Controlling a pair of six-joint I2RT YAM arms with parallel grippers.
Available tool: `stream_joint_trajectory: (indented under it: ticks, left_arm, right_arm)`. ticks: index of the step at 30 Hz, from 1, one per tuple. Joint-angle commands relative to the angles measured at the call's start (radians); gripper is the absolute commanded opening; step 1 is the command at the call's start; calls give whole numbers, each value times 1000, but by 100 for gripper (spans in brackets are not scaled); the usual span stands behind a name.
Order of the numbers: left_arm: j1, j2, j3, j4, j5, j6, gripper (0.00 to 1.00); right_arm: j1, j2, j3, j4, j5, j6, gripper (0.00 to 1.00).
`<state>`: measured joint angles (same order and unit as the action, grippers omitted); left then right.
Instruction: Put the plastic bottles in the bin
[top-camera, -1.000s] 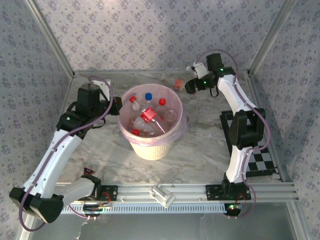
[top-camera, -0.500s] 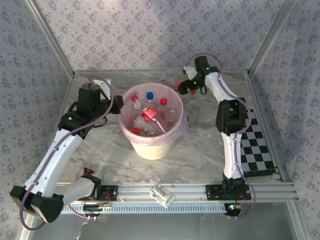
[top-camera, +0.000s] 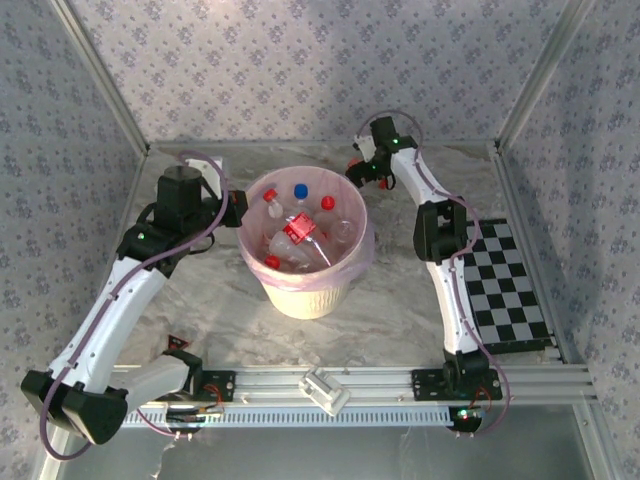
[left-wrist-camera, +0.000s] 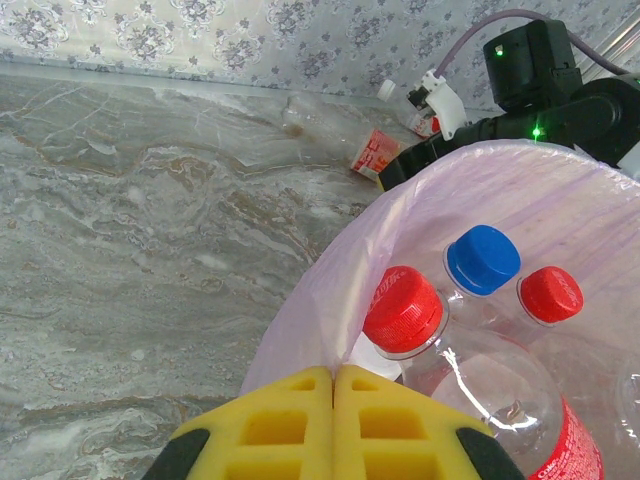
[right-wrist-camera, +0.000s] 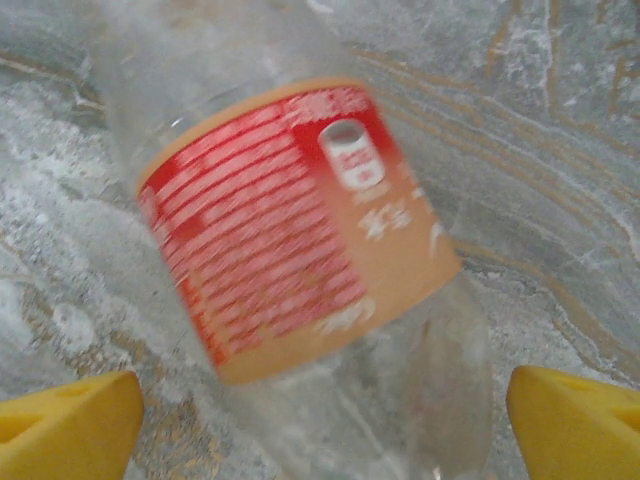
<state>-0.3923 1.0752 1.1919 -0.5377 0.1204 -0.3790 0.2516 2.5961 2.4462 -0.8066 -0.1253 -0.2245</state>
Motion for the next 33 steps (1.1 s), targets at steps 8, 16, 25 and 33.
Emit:
stream_joint_trajectory:
  ticks: [8, 16, 25, 33]
  left_arm:
    - [3, -38, -19, -29, 44, 7, 0]
    - [4, -13, 11, -32, 50, 20, 0]
    - [4, 6, 6, -8, 61, 14, 0]
    - [4, 7, -6, 17, 66, -1, 0]
  right_arm:
    - [-46, -160, -181, -89, -87, -69, 51]
    - [-145, -579, -585, -98, -196, -34, 39]
    - [-195, -978, -799, -144, -201, 136, 26]
    - [-204, -1137, -820, -140, -215, 197, 18]
